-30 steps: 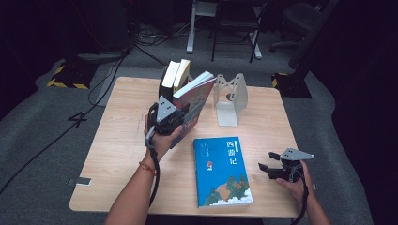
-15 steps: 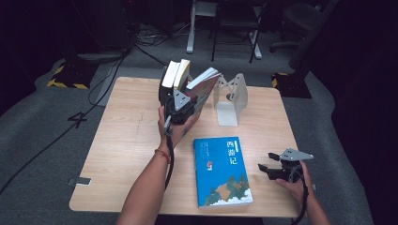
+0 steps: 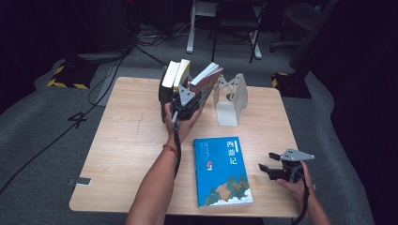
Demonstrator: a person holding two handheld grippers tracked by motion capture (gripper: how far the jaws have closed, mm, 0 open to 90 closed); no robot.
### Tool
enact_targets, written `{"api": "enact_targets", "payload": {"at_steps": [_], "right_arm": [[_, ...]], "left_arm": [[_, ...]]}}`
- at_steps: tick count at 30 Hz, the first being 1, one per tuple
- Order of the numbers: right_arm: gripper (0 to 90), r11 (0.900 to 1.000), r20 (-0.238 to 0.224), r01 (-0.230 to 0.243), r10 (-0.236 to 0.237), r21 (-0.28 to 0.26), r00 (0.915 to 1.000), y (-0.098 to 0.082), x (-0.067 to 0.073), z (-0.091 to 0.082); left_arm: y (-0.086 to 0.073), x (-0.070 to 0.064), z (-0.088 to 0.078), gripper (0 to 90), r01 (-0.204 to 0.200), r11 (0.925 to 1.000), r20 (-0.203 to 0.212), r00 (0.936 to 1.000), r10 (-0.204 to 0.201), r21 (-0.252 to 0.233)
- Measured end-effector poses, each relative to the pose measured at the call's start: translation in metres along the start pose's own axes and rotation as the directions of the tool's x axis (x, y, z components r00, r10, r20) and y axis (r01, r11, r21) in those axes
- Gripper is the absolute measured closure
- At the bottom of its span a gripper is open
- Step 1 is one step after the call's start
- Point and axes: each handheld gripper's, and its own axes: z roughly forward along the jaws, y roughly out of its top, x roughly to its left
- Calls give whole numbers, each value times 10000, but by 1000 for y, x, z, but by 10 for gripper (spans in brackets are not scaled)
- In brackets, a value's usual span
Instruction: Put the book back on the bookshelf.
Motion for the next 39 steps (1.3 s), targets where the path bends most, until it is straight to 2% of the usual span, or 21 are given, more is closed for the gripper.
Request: {"api": "enact_targets", "payload": {"at_steps": [7,13,17,25,27,28,30,34,35,39], "right_arm": [[311,9999,10,29,-29,97,10000,0,2,1],[312,9998,-24,72,-72,197,10000,0,3,4],[312,9998,-34,70,-69,183,10000,0,4,3],[311,9997,-51,83,-82,218,10000,0,3,3],[312,9997,-60,73,-71,239,10000,0,3,4],[311,9995,-68,117,-115,286,9999,0,4,4],[311,9994,-99,160,-157,316,9998,0,4,5],[311,9992,-82,183,-181,360,9998,0,5,6],[310,9989,-103,203,-199,420,9997,-1,5,7],[310,9986,-117,242,-236,468,9997,-1,6,8]], "left_arm": [[-7,-1,-6,733,25,10000,47,10000,-25,24],[-18,6,-12,727,156,9997,-21,9999,-156,190],[-18,6,-12,725,214,9996,-95,9997,-212,209],[-28,6,-14,670,246,9990,-33,9997,-245,365],[-35,7,-15,654,219,9983,-99,9997,-214,533],[-40,8,-15,627,351,9971,-112,9993,-344,670],[-44,9,-16,620,454,9969,-95,9989,-449,638],[-52,9,-16,614,311,9949,-73,9995,-306,961],[-58,8,-15,606,406,9936,-60,9992,-402,1052],[-68,6,-12,612,388,9897,-143,9992,-372,1381]]}}
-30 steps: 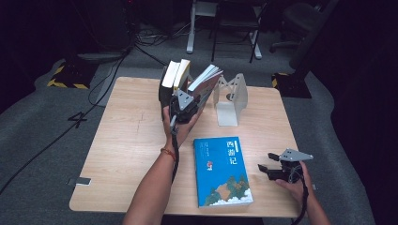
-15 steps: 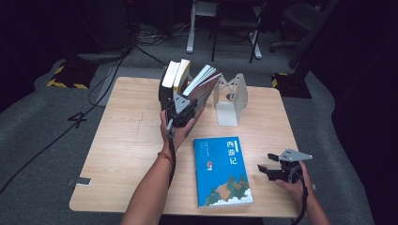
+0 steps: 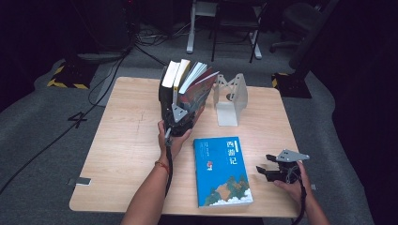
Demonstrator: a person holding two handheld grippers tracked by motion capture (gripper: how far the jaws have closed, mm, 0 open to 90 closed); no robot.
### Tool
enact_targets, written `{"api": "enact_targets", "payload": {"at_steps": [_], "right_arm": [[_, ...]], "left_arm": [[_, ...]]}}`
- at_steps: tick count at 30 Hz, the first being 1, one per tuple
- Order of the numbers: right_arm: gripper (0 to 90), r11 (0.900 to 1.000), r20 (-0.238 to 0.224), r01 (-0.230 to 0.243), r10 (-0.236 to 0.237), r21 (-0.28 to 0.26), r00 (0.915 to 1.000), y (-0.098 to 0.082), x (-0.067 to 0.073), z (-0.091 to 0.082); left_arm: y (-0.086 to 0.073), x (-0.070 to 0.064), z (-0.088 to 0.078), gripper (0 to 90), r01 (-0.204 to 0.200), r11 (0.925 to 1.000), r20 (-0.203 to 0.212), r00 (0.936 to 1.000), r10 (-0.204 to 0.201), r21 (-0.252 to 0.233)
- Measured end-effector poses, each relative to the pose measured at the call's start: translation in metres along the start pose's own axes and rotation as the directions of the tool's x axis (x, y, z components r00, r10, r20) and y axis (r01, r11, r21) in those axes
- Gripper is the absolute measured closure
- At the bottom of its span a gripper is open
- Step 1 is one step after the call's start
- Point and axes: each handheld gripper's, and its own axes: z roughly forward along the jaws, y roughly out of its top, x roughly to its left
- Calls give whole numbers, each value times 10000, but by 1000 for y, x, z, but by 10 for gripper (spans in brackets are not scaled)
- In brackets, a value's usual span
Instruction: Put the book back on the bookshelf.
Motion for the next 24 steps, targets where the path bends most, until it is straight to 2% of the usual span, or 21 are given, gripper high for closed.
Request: {"api": "enact_targets", "payload": {"at_steps": [2,3,5,7,9,12,13,14,16,18,19,20,21,23,24], "right_arm": [[310,10000,-22,50,-50,57,10000,0,1,0],[310,10000,-33,59,-59,64,10000,0,1,1],[310,9999,-71,67,-66,88,10000,0,2,1],[310,9999,-72,78,-77,77,9999,0,2,2],[310,9999,-75,88,-88,68,9999,0,2,1],[311,10000,-64,65,-65,47,10000,0,1,1],[311,10000,-75,67,-66,45,9999,0,1,1],[311,10000,-83,62,-61,49,9999,0,1,1],[313,10000,-94,67,-66,64,9999,0,2,1],[313,9999,-85,114,-113,43,9999,0,2,1],[313,9999,-85,114,-113,43,9999,0,2,1],[313,9999,-82,117,-117,35,9999,0,2,0],[312,9999,-106,125,-125,7,9999,0,2,0],[318,10000,-141,83,-84,-42,9999,0,2,-1],[321,9999,-160,115,-116,-46,9998,0,1,-1]], "left_arm": [[-6,1,3,631,-1,9997,-111,9999,3,236],[-12,2,6,651,-36,9987,-187,9998,45,513],[-16,2,10,655,-98,9973,-142,9998,108,731],[-16,3,11,669,-298,9967,-310,9990,322,755],[-16,4,11,674,-331,9965,-281,9990,353,769],[-14,-2,13,689,-691,9940,-387,9966,726,853],[-14,-2,13,693,-691,9940,-387,9966,726,853],[-13,-7,16,700,-807,9933,-536,9949,852,827],[-11,-12,20,717,-740,9936,-637,9948,796,855],[-8,-16,26,738,-747,9930,-992,9915,837,911],[-8,-16,26,741,-747,9930,-992,9915,837,911],[-7,-22,31,741,-908,9912,-1357,9853,1034,962],[-6,-25,35,742,-940,9906,-1496,9828,1083,995],[-3,-26,40,743,-887,9909,-1567,9822,1039,1009],[-1,-25,42,743,-642,9925,-1545,9848,799,1038]]}}
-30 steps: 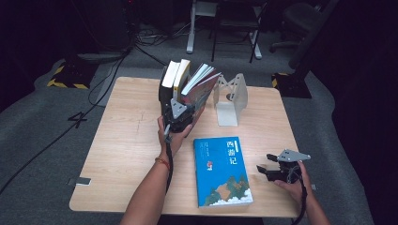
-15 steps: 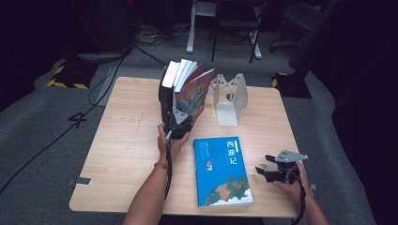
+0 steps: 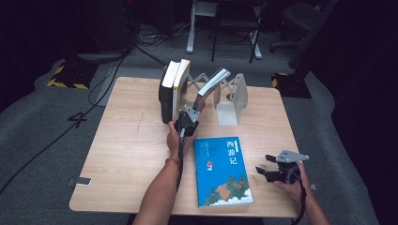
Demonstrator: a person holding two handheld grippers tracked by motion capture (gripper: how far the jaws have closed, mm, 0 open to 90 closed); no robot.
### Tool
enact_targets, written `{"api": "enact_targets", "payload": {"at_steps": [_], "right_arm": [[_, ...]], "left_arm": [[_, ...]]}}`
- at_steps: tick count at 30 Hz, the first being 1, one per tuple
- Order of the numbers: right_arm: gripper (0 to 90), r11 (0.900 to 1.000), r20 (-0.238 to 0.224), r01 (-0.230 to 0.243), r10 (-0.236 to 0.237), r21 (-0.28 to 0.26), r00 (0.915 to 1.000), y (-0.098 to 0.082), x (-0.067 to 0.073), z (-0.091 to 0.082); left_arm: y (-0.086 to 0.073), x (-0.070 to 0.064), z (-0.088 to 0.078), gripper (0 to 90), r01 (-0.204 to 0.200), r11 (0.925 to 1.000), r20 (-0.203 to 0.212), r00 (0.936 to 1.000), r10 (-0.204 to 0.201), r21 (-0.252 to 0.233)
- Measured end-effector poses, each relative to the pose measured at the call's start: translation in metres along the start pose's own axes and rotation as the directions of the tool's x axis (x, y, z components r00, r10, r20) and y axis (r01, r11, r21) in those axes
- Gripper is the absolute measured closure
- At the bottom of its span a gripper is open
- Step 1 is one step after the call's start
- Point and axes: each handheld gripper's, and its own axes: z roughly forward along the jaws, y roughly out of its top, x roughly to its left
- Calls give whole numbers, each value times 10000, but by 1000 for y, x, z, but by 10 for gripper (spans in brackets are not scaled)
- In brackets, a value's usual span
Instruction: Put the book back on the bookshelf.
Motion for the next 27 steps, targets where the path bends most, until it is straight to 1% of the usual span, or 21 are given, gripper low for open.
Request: {"api": "enact_targets", "payload": {"at_steps": [1,2,3,7,8,9,10,11,12,14,16,18,20,21,24,27], "right_arm": [[323,10000,-19,-14,14,-10,10000,0,0,0],[323,10000,-18,-10,10,-12,10000,0,0,0],[322,10000,-14,20,-20,-43,10000,0,0,0],[321,9999,1,29,-29,-106,10000,0,0,-2],[321,9999,-7,15,-15,-120,10000,0,-1,-3],[322,9999,1,-19,19,-140,10000,0,-1,-3],[322,9999,1,-19,19,-140,10000,0,-1,-3],[322,9999,-4,-39,39,-159,10000,0,-1,-3],[322,9999,-16,-39,39,-168,10000,0,-1,-3],[322,9999,0,-24,24,-122,10000,0,-1,-2],[322,10000,-5,-15,15,-92,10000,-1,-1,-1],[322,10000,-9,-2,2,-66,10000,-1,-1,-1],[322,10000,-17,7,-7,-42,10000,-1,0,-2],[322,10000,-22,12,-12,-56,10000,-1,0,-2],[321,10000,-7,-6,6,-88,10000,-1,-1,-3],[321,10000,38,-44,44,-60,10000,-2,-2,-3]], "left_arm": [[2,1,3,743,322,9995,-10,9995,-322,31],[3,5,6,743,685,9976,-103,9976,-684,77],[4,6,8,743,813,9967,-101,9966,-813,58],[8,10,15,742,942,9955,-419,9947,-935,133],[9,12,16,741,1038,9945,-416,9938,-1031,161],[10,13,18,741,1233,9922,-402,9916,-1225,161],[10,13,18,741,1233,9922,-402,9916,-1225,161],[11,14,20,741,1391,9901,-389,9896,-1383,200],[12,14,21,741,1371,9904,-458,9896,-1361,195],[13,13,23,740,1568,9874,-352,9871,-1561,190],[14,14,24,738,1865,9820,-477,9816,-1850,288],[15,15,24,735,1828,9828,-486,9822,-1814,274],[16,18,25,731,1909,9809,-539,9805,-1888,383],[16,20,25,729,1844,9820,-542,9818,-1822,399],[16,21,24,707,1907,9804,-564,9806,-1879,495],[20,21,19,660,1766,9836,-401,9837,-1751,364]]}}
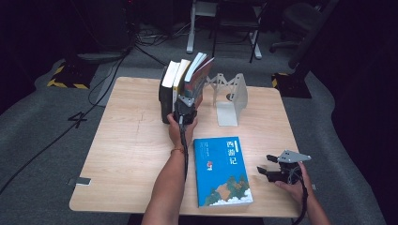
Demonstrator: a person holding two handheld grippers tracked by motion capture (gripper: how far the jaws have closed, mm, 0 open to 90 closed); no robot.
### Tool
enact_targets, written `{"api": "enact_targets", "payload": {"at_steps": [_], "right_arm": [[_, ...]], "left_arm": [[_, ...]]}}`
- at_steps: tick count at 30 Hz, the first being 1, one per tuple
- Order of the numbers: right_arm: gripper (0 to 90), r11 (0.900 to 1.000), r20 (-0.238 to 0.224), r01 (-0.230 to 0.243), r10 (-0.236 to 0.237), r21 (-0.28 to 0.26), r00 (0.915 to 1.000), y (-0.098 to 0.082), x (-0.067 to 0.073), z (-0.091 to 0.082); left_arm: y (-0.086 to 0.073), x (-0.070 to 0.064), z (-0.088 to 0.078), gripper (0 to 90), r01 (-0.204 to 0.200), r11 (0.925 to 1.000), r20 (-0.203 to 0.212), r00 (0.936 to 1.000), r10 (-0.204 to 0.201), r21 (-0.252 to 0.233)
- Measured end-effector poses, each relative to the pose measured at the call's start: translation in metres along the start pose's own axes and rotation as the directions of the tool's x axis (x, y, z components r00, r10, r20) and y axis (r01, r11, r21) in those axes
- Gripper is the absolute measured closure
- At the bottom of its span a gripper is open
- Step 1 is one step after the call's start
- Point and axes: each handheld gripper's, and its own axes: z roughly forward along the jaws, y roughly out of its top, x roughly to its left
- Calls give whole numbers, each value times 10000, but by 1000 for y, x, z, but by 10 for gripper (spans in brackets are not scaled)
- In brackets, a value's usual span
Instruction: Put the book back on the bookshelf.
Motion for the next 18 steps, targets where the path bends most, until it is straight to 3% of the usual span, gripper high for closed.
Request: {"api": "enact_targets", "payload": {"at_steps": [12,13,18], "right_arm": [[320,9999,-2,82,-82,100,10000,0,2,1],[320,9998,-20,96,-96,147,10000,0,3,1],[321,9997,-44,155,-154,162,9999,1,5,3]], "left_arm": [[9,-1,-26,537,105,9981,584,9983,-70,-609],[11,2,-32,552,221,9957,692,9975,-158,-899],[15,14,-36,652,421,9949,860,9957,-342,-920]]}}
